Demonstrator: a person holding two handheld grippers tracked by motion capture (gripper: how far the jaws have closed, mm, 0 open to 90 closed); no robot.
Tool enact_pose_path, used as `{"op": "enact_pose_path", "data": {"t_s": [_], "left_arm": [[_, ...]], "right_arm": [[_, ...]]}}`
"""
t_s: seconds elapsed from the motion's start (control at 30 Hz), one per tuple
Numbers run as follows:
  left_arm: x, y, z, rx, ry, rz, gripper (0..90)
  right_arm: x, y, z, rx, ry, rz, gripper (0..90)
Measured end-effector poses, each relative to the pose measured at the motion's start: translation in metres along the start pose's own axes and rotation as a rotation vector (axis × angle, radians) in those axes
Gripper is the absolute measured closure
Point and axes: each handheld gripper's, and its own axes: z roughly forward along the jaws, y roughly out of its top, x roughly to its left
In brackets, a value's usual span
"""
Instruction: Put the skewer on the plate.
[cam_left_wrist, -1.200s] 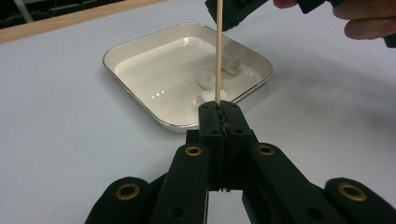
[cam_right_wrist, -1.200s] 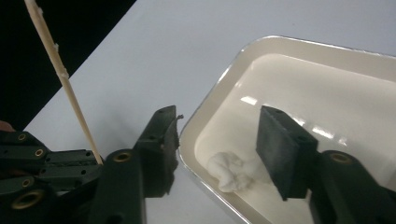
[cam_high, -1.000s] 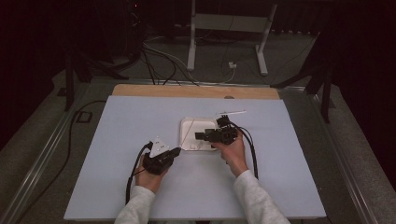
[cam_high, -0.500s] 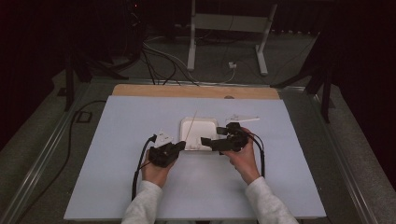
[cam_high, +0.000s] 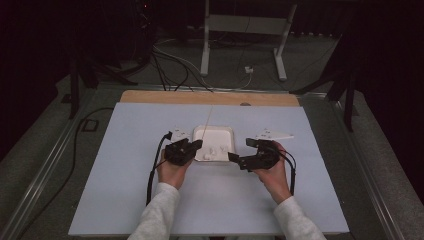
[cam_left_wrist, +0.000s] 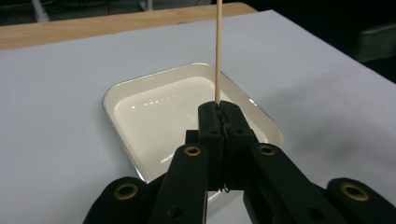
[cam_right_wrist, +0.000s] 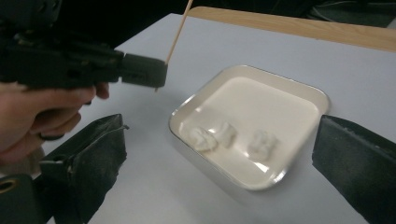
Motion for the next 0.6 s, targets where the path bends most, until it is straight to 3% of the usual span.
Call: {"op": "enact_pose_path", "data": {"t_s": [0.6], "left_arm": [[0.009, -0.001, 0.039, 0.102, 0.029, -0.058, 90.0]], "right_arm": [[-0.008, -0.033, -0.036, -0.041, -0.083, -0.007, 2.6]]}}
